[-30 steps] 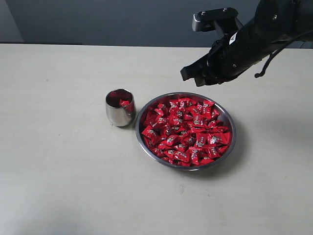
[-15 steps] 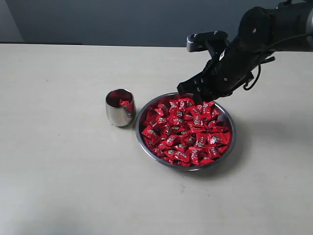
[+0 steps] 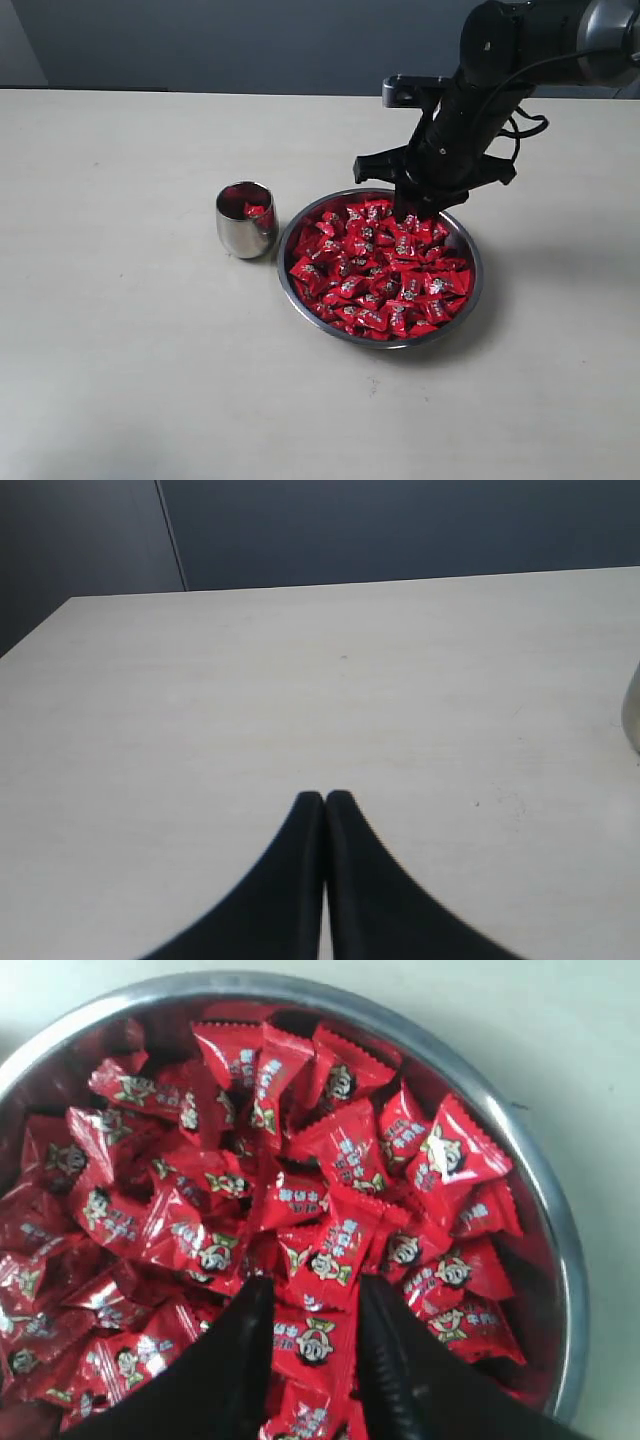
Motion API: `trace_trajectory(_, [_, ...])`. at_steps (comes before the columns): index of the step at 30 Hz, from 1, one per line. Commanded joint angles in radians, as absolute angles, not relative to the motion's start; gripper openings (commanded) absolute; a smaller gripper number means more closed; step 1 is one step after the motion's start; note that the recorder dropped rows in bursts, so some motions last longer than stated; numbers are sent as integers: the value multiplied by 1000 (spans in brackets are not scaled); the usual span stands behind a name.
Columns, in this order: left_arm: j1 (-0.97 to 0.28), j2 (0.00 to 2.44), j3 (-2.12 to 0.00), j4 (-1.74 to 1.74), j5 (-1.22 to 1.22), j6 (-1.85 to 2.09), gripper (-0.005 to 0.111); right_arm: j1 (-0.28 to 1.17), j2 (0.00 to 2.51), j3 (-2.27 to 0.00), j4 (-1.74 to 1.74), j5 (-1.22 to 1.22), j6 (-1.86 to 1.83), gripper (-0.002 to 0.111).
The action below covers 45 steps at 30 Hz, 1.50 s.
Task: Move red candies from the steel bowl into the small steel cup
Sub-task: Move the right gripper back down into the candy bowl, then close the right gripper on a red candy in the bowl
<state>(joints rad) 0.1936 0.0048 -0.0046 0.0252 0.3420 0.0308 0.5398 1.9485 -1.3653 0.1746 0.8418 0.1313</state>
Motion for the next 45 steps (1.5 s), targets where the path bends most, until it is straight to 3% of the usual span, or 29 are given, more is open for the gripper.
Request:
trace_trajectory(1, [187,0,0,27,334,29,0,532,1951,-1371,174,881,134,29])
trace_trajectory(12, [187,0,0,27,334,29,0,529,1951,-1371,348,894,254,29])
trace_trajectory(17, [187,0,0,27,334,29,0,529,1991,-1407,229,993,440,29])
trace_trajectory(31, [187,0,0,27,334,29,0,529,2124,-1614,186,1133,515,29])
trace_trajectory(45, [187,0,0,27,334,29,0,525,2193,-1670,124,1177,531,29])
